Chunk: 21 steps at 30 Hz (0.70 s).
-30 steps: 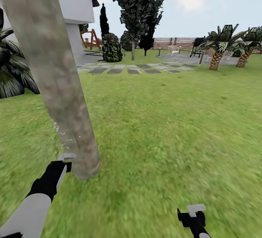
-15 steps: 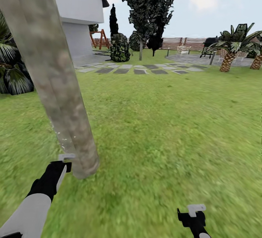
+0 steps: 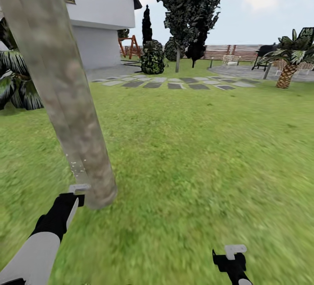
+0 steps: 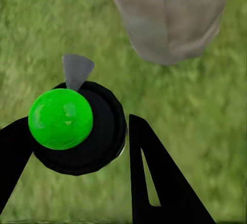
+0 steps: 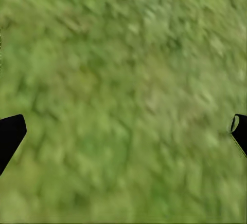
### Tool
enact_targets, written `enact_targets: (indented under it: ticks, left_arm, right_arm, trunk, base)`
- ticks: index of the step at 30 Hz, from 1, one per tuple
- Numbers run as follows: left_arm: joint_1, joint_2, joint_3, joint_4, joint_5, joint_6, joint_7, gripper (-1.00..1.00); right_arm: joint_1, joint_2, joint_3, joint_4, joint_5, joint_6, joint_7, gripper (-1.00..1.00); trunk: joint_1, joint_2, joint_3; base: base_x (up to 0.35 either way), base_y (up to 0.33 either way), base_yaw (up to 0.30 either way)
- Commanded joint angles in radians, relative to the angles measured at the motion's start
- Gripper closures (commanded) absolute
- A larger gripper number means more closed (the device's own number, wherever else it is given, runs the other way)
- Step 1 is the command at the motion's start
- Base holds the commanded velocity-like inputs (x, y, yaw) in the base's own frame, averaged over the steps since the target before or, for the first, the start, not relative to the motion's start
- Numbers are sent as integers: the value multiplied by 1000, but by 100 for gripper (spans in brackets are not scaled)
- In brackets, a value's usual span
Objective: In the garden, pick up the pesticide atomizer on the floor and spray pesticide onto both trees until each tree trunk is fully covered.
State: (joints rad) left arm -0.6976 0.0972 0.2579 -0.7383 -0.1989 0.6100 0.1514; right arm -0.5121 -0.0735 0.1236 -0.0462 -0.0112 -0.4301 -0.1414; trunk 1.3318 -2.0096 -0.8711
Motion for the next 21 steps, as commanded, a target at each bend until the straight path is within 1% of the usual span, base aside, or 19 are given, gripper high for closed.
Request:
enact_targets:
  ticks: [1,4,6,10,18,19,21]
  left_arm:
    - [-1,-1,8,-1,-7,5,-2,100]
    - [-1,-1,21,-1,-7,5,-2,100]
    - [-1,-1,24,-1,-7,5,-2,100]
    - [-1,0,24,-1,-7,4,-2,100]
    - [0,1,25,-2,-7,5,-2,100]
    - [0,1,29,-2,-7,5,-2,100]
    - [0,3,52,-3,-4,7,-11,100]
  right_arm:
    - [0,0,8,0,-1,-1,-6,-100]
    - [0,0,8,0,-1,-1,-6,-100]
    - [0,0,8,0,-1,-1,-6,-100]
    - [0,-1,8,1,-1,-1,-6,-100]
    - [0,-2,8,0,-1,-1,-6,-100]
    - [0,-2,8,0,-1,-1,-6,-100]
    - [0,-2,8,0,-1,-1,-6,-100]
  trunk:
    - [0,0,-1]
    - [0,0,-1]
    - [0,0,-1]
    - [0,0,-1]
    - [0,0,-1]
    - [0,0,-1]
    - [0,0,-1]
  base:
    - [59,-278,276]
    - [98,-277,276]
    - [157,-257,105]
    - [161,-248,19]
    - [17,-271,0]
    - [30,-274,0]
    - [77,-274,62]
